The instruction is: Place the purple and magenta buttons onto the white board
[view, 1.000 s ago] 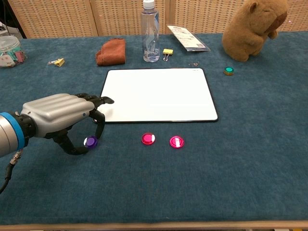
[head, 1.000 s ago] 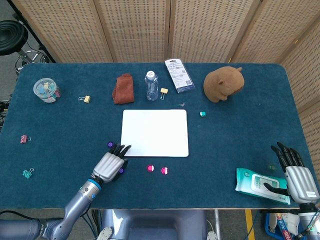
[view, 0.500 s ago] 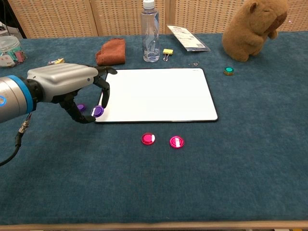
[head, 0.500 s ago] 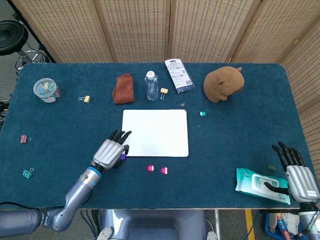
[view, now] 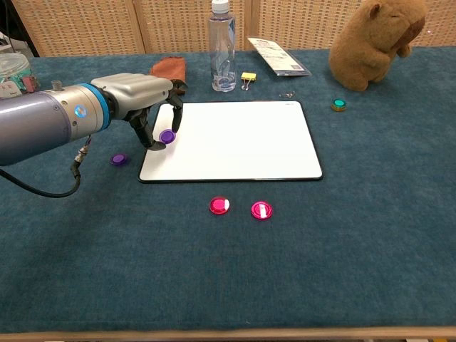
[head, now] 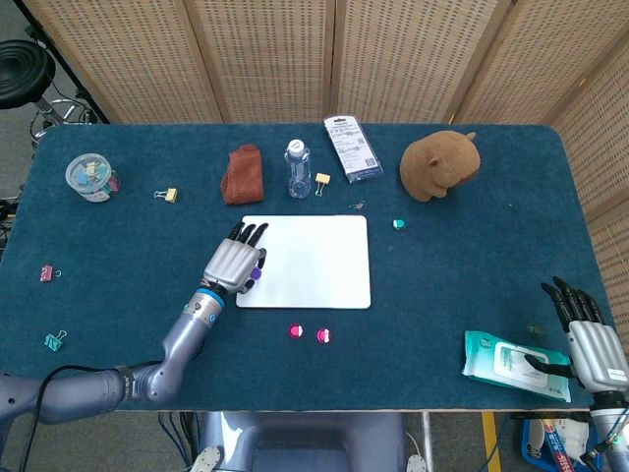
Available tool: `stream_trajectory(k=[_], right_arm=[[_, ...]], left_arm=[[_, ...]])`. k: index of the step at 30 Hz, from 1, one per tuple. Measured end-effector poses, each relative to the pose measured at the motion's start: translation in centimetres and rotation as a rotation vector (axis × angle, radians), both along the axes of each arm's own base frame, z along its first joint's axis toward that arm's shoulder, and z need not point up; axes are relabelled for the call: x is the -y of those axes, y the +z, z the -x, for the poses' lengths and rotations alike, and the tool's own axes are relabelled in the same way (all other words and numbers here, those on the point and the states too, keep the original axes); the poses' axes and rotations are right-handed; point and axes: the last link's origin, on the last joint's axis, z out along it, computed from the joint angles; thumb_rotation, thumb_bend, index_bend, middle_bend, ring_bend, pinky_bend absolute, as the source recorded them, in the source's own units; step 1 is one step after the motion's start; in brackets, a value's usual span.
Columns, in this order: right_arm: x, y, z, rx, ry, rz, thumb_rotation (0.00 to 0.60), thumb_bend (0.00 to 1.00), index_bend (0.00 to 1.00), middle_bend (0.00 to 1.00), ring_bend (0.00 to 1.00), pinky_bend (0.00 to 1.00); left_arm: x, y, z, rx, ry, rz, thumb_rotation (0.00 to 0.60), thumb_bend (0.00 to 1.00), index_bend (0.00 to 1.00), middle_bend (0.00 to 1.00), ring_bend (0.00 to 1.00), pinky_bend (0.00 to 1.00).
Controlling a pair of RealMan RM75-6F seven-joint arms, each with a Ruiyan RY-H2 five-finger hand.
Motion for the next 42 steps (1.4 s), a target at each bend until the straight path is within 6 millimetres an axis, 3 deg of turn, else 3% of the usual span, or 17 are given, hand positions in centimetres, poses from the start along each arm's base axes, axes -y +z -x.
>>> stream_trajectory(k=[4, 8, 15, 22, 27, 42], right_arm=[[0.3, 0.0, 0.1, 0.003, -0.003, 0.002, 0.6, 0.0, 0.0, 0.0, 0.0, 0.0], [0.5, -0.2, 0.1, 0.004, -0.002, -0.005, 0.6, 0.0, 0.0, 0.0, 0.0, 0.0], [0.4, -0.3, -0.1, 0.006, 0.002, -0.009, 0.6, 0.0, 0.0, 0.0, 0.0, 0.0], [0.0, -0.1, -0.4, 0.013, 0.01, -0.003, 0.6, 0.0, 0.0, 0.0, 0.0, 0.0], [-0.2, 0.0, -0.6, 0.016, 0.016, -0.005, 0.6, 0.0, 0.0, 0.0, 0.0, 0.0], [-0.2, 0.1, -0.6, 0.021, 0.017, -0.006, 0.6, 0.0, 0.0, 0.0, 0.0, 0.0]], left_arm=[[-0.4, -0.7, -0.1, 0.016, 0.019, 0.022, 0.6, 0.26, 0.38, 0.0, 0.0, 0.0], [-0.4, -0.8, 0.1, 0.028, 0.025, 0.047, 0.6, 0.24, 0.29, 0.0, 0.0, 0.0], [-0.1, 0.9, 1.8, 0.027, 0.025, 0.018, 0.6, 0.24, 0.3, 0.0, 0.0, 0.0], [1.4, 2.7, 5.4, 0.013, 0.071, 0.013, 0.6, 0.24, 0.36, 0.0, 0.0, 0.0], [1.9, 2.8, 6.9, 0.02, 0.093, 0.013, 0.6, 0.26, 0.39, 0.0, 0.0, 0.0], [2.1, 2.1, 8.1, 0.017, 0.12, 0.009, 0.6, 0.3, 0.44, 0.0, 0.0, 0.0]])
